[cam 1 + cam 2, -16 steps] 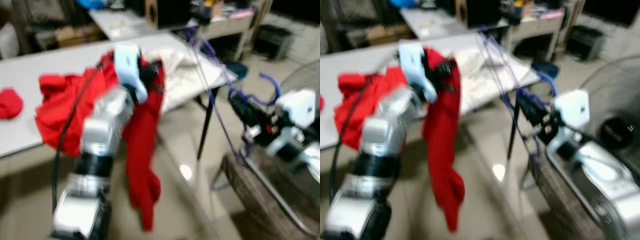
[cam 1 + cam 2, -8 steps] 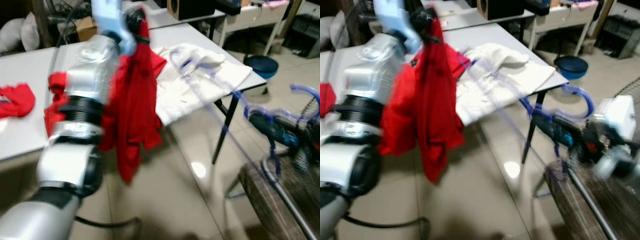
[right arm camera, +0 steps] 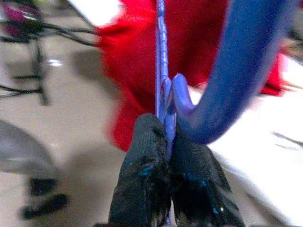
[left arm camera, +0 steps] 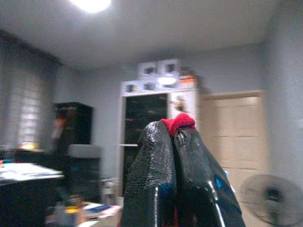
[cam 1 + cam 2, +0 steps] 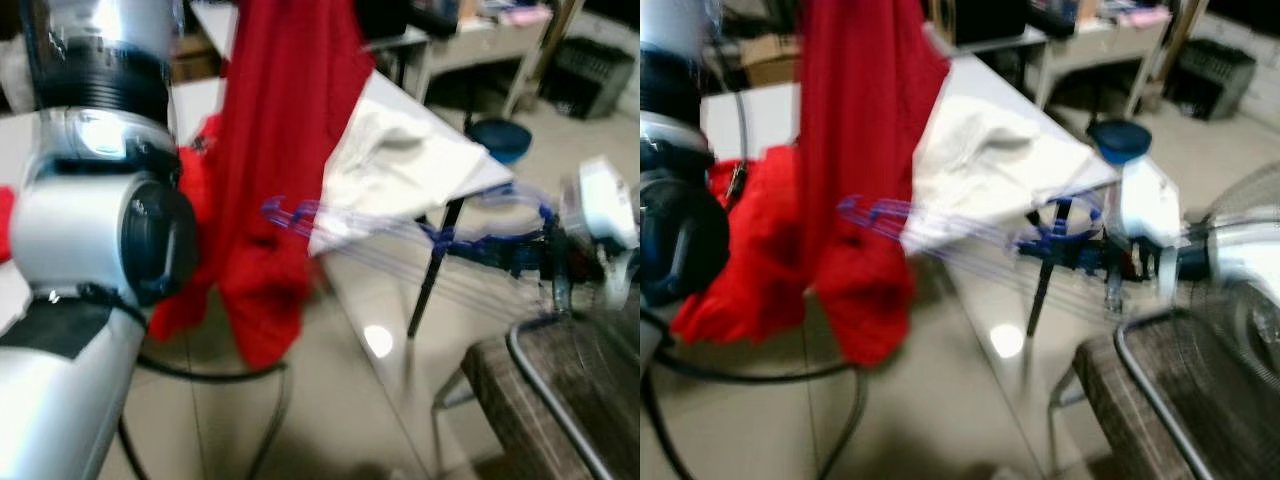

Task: Hang hanger

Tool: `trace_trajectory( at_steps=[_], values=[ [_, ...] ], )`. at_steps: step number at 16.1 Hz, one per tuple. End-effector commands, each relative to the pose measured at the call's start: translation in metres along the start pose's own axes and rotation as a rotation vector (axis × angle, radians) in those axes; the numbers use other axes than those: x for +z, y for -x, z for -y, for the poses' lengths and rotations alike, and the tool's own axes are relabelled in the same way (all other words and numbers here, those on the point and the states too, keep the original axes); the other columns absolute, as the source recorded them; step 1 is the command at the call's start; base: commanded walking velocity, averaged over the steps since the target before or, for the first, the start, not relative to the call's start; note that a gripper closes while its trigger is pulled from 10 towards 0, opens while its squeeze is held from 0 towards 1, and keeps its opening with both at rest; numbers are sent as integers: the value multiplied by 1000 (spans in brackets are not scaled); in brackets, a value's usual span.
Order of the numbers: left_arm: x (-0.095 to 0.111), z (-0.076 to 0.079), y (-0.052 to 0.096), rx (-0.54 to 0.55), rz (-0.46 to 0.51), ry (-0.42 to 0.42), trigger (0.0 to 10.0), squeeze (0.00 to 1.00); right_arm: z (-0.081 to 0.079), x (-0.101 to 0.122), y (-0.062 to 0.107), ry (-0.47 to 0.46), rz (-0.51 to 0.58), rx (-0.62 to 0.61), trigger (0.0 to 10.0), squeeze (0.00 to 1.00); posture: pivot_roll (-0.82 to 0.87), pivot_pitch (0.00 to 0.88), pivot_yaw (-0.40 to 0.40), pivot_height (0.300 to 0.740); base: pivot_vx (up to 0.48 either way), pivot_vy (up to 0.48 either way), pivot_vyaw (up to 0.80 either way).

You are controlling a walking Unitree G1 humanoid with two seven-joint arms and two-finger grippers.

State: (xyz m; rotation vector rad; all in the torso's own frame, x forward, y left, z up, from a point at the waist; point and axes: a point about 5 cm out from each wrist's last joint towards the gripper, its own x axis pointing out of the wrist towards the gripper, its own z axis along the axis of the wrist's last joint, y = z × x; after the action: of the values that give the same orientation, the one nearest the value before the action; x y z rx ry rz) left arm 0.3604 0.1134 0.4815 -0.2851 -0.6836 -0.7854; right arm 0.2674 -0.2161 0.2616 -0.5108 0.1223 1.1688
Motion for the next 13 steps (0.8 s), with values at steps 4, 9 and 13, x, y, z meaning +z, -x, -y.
trace_trajectory(
  at_steps=[4,9,13],
  values=[
    [74,1,5,-69,186,10,10000,0,105,75,-14,276,104,-419,10000,0,-99,0,9,740,324,0,0],
    [64,-25,25,76,112,-73,10000,0,154,163,-9,630,189,-1097,10000,0,-73,0,-27,740,328,0,0],
    [-20,-55,67,263,-166,-199,10000,0,156,91,-35,519,60,-1074,10000,0,-52,0,-43,740,324,0,0]
  ],
)
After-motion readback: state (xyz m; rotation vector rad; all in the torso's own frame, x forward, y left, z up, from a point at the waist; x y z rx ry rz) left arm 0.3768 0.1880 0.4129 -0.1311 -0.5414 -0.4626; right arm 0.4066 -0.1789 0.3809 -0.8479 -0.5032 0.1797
